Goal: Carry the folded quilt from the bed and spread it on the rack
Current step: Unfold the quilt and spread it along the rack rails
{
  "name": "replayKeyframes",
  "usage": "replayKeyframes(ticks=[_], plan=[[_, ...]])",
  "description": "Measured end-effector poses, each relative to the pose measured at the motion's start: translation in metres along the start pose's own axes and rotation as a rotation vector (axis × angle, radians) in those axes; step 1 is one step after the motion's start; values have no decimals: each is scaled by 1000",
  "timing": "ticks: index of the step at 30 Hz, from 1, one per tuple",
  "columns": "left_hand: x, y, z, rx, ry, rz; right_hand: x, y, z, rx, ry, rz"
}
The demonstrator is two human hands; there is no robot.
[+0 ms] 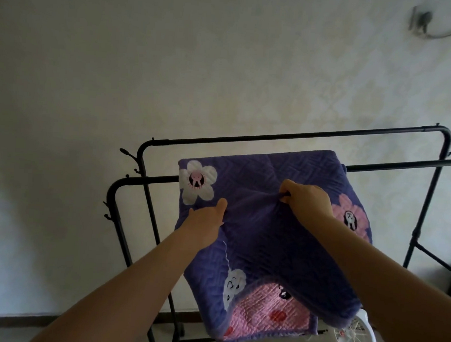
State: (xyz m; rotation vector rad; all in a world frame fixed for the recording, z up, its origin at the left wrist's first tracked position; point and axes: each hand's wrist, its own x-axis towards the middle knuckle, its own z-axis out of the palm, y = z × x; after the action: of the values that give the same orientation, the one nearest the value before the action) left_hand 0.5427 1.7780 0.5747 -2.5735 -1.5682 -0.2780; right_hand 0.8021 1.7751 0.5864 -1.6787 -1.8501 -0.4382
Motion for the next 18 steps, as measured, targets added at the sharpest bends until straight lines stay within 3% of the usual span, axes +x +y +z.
replayKeyframes(ticks=[8,12,18], plan=[[-12,6,12,-64,-243,61,-23,-6,5,-56,-236,14],[-10,6,23,-40,-361,-3,-34,-7,17,-107,-238,60],[-2,3,35,-90,-349,-23,-28,-13,30,-1,-346,84]])
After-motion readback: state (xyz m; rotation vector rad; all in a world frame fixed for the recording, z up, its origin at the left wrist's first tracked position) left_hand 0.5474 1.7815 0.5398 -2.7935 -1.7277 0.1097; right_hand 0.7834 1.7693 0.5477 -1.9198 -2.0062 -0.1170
